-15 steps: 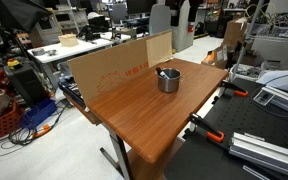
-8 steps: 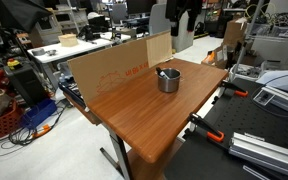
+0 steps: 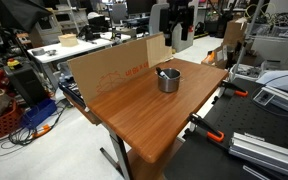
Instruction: Pick up the marker from the silver cup and place it on the table
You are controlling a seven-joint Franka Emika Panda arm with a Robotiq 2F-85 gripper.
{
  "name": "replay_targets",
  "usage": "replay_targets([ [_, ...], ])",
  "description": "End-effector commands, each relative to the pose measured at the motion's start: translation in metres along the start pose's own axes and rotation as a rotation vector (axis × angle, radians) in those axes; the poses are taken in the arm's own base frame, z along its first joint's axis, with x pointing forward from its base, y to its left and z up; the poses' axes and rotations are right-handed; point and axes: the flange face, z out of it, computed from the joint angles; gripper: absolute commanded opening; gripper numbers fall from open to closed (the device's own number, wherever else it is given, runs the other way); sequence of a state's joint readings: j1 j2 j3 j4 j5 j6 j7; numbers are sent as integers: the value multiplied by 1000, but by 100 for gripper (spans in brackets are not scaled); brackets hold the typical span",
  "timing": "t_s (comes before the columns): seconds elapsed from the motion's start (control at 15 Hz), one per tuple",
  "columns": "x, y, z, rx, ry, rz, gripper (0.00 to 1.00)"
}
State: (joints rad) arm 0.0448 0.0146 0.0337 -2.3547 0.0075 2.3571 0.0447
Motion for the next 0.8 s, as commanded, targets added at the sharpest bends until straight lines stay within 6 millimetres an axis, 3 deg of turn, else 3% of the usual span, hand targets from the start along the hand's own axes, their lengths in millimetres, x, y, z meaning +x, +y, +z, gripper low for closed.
replay_targets([
  [0.0, 22, 1, 16, 0, -18, -3, 100],
  [0.73, 69, 9, 72, -6, -93, 26, 100],
])
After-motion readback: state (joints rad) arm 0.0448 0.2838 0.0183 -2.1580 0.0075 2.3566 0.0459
